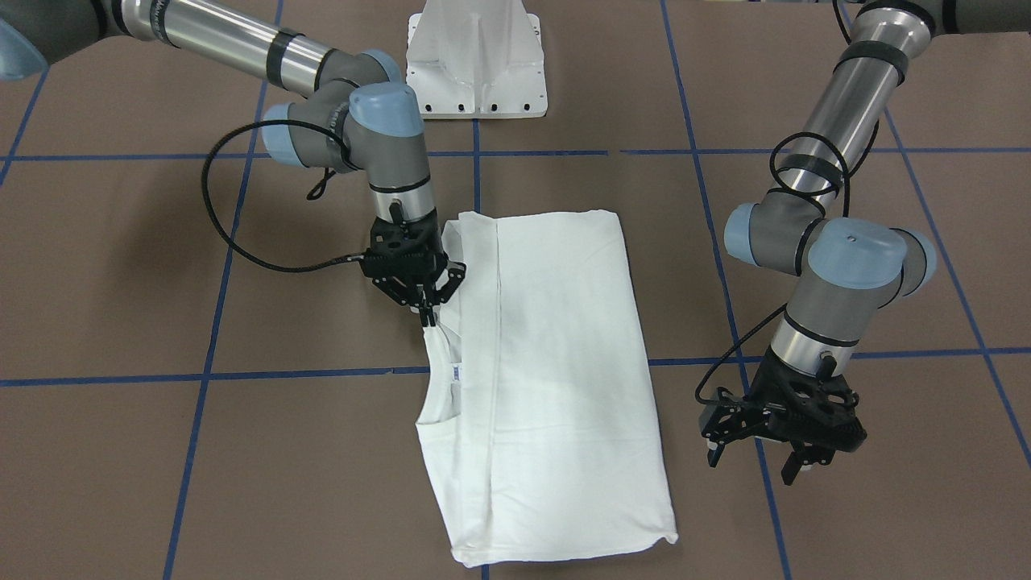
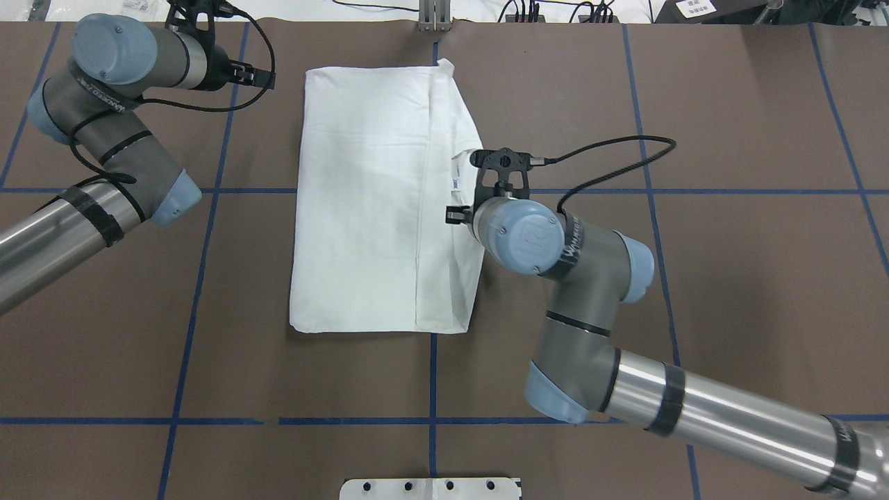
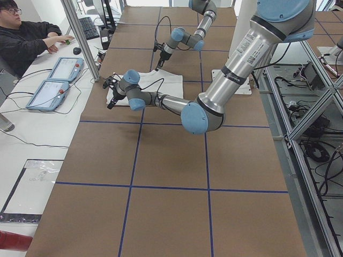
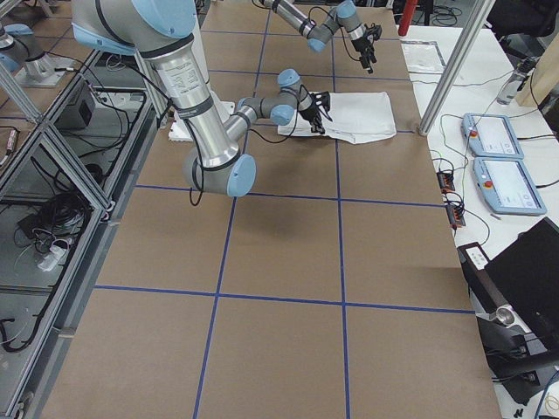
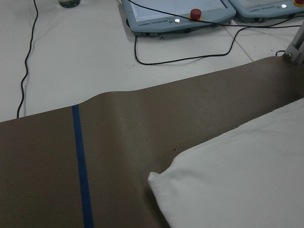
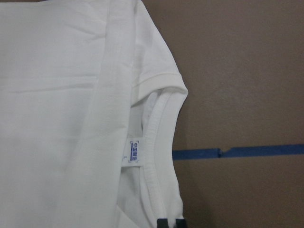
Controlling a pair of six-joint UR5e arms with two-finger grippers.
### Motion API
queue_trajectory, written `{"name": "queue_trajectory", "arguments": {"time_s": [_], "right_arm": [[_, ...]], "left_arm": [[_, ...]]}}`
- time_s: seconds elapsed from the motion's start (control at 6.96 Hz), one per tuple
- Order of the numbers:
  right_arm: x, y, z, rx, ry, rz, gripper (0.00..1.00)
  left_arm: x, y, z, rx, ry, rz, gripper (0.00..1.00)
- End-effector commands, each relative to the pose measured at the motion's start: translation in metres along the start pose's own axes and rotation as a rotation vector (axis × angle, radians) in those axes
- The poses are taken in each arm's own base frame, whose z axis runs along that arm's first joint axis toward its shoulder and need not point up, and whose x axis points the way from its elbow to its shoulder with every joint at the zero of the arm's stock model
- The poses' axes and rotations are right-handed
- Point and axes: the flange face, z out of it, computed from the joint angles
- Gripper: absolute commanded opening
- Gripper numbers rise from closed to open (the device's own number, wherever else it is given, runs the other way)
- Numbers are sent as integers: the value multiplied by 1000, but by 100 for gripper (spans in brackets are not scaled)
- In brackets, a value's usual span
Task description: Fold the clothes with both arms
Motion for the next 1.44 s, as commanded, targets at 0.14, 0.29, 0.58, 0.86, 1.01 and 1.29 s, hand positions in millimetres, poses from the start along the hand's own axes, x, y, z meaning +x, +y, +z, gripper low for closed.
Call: {"name": "queue_trajectory", "arguments": {"time_s": [0.14,0.29,0.58,0.86,1.01,1.29], "right_arm": [[44,22,-23,-7,1,-21,0],[44,22,-23,-3,2,-26,99],[7,-22,-37,-13,71,-15,100],[-67,-50,-62,-46,192,-20,100],[-80,-46,-40,-62,231,-29,100],[-94,-17,-43,-228,248,-41,100]], "left_arm": [[2,6,0,10,17,-1,100],[3,5,0,11,19,-4,100],[4,5,0,10,20,-3,100],[6,4,-2,14,25,-2,100],[6,2,-3,17,26,-2,100],[7,3,-3,16,27,-2,100]]}}
